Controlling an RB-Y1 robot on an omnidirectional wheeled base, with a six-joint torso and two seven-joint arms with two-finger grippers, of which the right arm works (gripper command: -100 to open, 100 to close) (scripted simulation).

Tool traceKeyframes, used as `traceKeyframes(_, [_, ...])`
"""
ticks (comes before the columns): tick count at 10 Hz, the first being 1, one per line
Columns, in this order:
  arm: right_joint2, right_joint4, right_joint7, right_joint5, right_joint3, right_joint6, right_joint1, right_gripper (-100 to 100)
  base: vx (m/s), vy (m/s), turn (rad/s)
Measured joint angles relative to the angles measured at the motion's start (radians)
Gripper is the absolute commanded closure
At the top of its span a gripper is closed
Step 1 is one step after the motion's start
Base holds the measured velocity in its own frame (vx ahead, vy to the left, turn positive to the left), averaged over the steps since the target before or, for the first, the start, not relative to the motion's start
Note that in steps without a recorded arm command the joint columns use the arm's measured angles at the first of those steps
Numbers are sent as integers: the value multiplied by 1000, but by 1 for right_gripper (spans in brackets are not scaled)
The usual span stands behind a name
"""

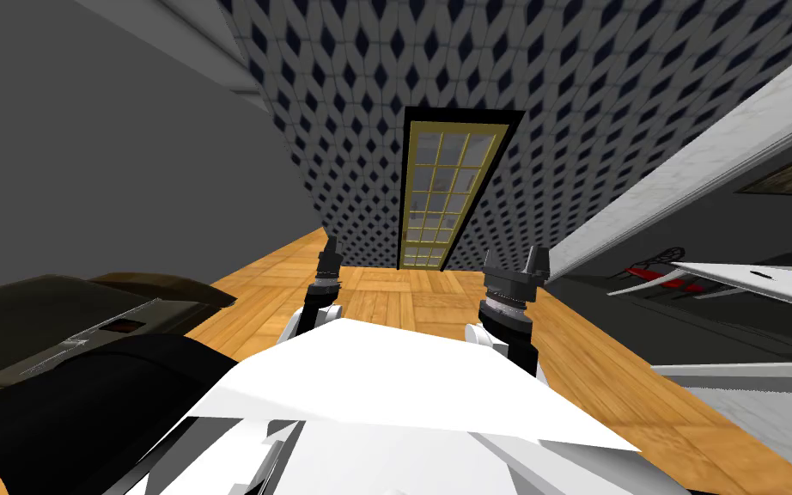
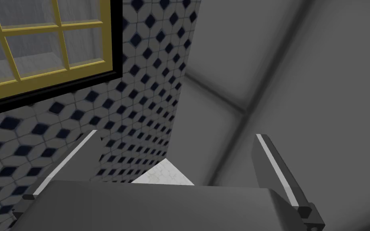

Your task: Pull the door open

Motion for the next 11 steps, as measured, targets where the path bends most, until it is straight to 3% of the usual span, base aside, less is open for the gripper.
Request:
traceKeyframes(4, [-28,64,-55,-63,24,-28,-2,-100,140,19,111])
traceKeyframes(6, [-44,115,-90,-104,34,-42,-20,-100,169,6,152])
traceKeyframes(11, [-77,223,-176,-201,72,-87,-32,-100,133,13,122])
